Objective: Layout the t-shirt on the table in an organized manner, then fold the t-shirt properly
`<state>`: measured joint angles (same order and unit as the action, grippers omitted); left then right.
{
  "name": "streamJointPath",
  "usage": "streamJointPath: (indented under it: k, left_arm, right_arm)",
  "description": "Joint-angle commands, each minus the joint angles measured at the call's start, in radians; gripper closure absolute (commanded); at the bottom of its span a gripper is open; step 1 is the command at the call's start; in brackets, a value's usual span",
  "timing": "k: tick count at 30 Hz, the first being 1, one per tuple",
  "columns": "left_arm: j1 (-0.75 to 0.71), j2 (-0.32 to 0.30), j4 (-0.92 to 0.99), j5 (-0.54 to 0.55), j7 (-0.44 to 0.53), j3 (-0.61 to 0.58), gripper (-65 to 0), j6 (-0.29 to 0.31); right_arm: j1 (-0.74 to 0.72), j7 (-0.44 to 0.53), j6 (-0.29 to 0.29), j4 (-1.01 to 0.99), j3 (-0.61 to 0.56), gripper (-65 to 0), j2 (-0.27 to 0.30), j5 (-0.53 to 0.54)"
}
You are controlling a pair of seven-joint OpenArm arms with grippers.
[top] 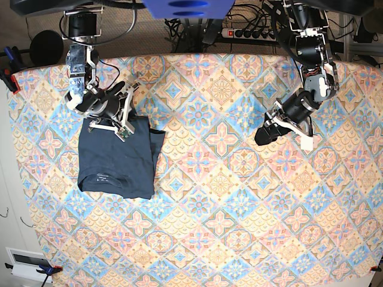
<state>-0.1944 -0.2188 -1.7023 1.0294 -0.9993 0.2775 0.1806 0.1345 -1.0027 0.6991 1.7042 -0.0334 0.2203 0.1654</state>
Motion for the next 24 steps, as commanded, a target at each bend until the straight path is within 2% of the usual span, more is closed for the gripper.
streamJointPath:
  k: [1,6,10,17,21,24]
  left_arm:
    - [0.002,-0.011,-0.035,0.021,0.01,0.004,-15.8,0.012]
    - [-0.053,-0.02,-0.153,0.009,0.01,0.006,-15.8,0.012]
    - [-0.109,-0.043,-0.203,-0.027,0.01,0.006,-15.8,0.012]
    - [-0.271,-0.135,-0.33,-0.059,0.012,0.015,-15.6,0.012]
    - [-0.391,-0.144,-0.362,-0.059,0.012,0.081,-10.9,0.012]
    - [-0.468,-0.144,-0.387,-0.057,0.012,0.127,-4.9,0.012]
  right_arm:
    - [-0.017,0.018,-0.001,0.053,0.008,0.0,0.014,0.013]
    - [0.057,0.018,-0.001,0.216,0.048,0.0,0.018,0.013]
    - [0.156,0.018,-0.001,0.242,0.12,0.0,0.018,0.013]
    - [0.192,0.018,-0.001,0.245,0.214,0.0,0.018,0.013]
    - [0.27,0.021,-0.001,0.248,0.301,0.0,0.018,0.013]
    - [0.339,0.02,-0.001,0.25,0.398,0.0,0.018,0.013]
